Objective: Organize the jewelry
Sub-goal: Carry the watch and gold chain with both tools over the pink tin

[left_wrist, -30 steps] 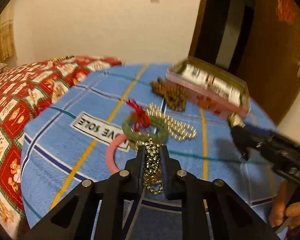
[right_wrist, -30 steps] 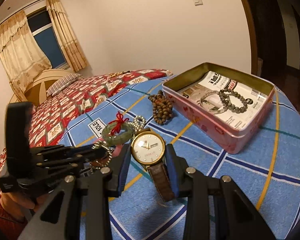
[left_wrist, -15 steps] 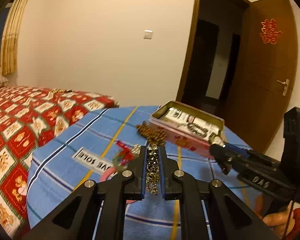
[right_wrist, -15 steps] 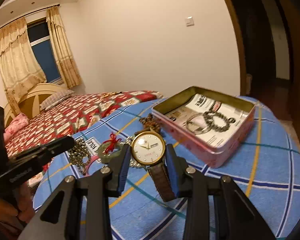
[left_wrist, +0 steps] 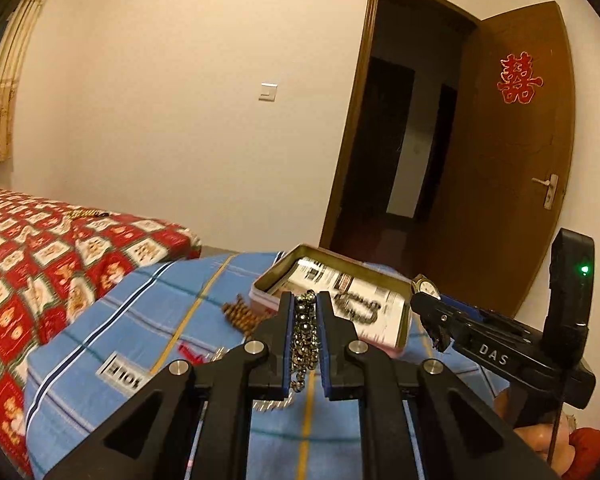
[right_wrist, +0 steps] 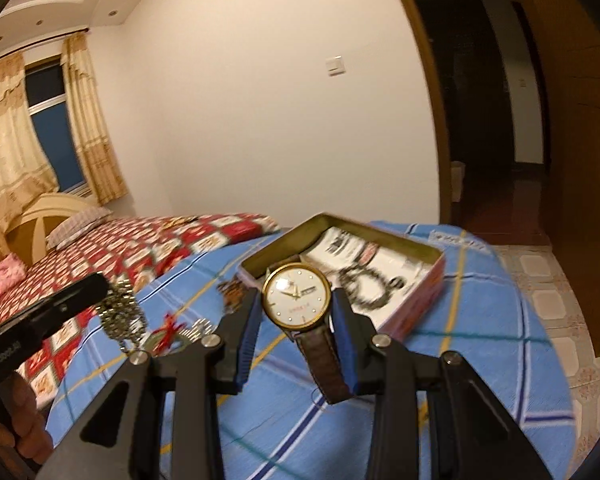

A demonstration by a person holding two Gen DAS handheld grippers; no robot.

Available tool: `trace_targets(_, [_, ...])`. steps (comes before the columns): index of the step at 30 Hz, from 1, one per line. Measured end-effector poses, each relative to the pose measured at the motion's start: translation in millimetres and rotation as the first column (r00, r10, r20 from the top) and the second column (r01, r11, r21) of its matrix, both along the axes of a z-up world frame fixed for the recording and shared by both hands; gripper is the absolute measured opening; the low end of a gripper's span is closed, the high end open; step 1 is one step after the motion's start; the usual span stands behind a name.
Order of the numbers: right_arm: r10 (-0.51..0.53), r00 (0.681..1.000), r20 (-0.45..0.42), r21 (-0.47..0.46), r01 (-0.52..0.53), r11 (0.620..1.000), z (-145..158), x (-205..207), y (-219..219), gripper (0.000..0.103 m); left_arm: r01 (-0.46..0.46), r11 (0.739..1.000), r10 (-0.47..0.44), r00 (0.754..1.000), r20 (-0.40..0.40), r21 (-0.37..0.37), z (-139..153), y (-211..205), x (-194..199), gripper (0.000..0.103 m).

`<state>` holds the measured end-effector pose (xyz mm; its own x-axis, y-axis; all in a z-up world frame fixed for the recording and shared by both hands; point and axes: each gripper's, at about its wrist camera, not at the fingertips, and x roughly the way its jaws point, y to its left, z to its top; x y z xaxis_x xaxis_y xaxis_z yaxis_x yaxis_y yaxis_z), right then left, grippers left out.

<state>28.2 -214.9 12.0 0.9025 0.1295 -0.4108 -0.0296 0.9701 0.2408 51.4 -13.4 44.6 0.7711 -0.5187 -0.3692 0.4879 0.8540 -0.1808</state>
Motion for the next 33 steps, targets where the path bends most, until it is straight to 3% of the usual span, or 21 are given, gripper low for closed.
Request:
trace_targets(12, [-0.125,0.992,0.014,0.050,0.124,0.991,4,44,-42,0.038,0.031,0.999,-0.031,0.999,0.009,-0.033,2,-54,47,0.010])
trace_targets(18, [-0.159,0.987,0.003,0.036,0.159,0.987,0,66,-49,0.038,0.041,0.998,-0.043,0.999,-0.027,-0.053,-9,-84,75,0.010])
trace_targets(25, [-0.168,0.984,-0.067,0.008,0.169,0.986,-17,85,-59,0.038,0.013,1.000,-0.012,0.992,-0.123,0.007,-34,-115,110,0.010])
trace_targets(33, [-0.146,0.979,-0.142,-0.015,0.145,0.989,-30,101,-64,0.038,0.004,0.998,0.010,0.982,-0.191,0.069,-57,-128,120,0.010])
